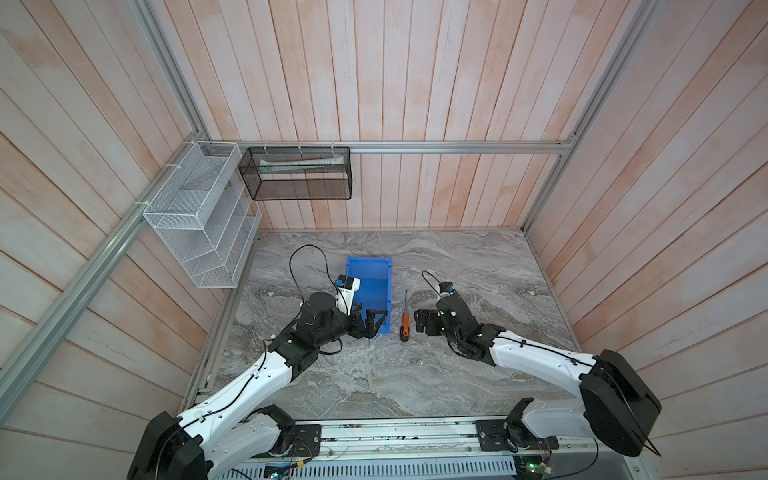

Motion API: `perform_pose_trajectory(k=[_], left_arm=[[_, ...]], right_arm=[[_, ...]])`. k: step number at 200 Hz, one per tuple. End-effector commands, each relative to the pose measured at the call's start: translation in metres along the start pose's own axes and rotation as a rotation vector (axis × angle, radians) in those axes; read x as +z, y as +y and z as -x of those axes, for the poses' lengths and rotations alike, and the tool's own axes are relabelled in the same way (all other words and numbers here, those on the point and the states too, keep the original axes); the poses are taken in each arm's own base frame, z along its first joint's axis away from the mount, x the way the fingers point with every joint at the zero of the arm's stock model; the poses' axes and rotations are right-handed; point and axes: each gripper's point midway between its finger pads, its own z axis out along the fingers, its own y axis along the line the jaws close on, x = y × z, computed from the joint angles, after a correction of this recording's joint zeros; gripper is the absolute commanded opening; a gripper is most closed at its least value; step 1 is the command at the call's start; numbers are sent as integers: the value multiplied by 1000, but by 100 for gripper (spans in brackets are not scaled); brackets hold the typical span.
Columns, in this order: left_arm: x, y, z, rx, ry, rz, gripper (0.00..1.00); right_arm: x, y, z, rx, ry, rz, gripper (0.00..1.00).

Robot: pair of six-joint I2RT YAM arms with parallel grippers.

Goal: Put the screwdriver in the bin
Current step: 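Reach the right gripper to the orange-handled screwdriver while the left arm nears the bin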

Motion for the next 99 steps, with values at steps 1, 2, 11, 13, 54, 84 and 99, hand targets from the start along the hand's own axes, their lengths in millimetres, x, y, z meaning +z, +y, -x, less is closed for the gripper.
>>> perform_pose_trajectory(k=[1, 2, 11, 13, 54, 84, 99], left_arm=[[-1, -5, -5, 3, 17, -19, 100], [-1, -5, -4, 3, 16, -18, 100], [-4, -3, -3, 5, 5, -4, 100], [-5, -2, -3, 5, 2, 0, 100], [-20, 7, 2, 18, -35, 75, 100], [-24, 3, 5, 1, -72, 55, 100], [-25, 4, 7, -5, -85, 59, 100]], right_arm=[[14, 6, -18, 41, 71, 4, 90], [15, 7, -18, 41, 73, 6, 90], [20, 13, -23, 42, 97, 24, 89], [21, 14, -24, 40, 103, 26, 89], [38, 32, -38, 6, 162, 30, 81], [47, 37, -49, -21, 191, 8, 73], [49, 37, -52, -14, 199, 8, 68]])
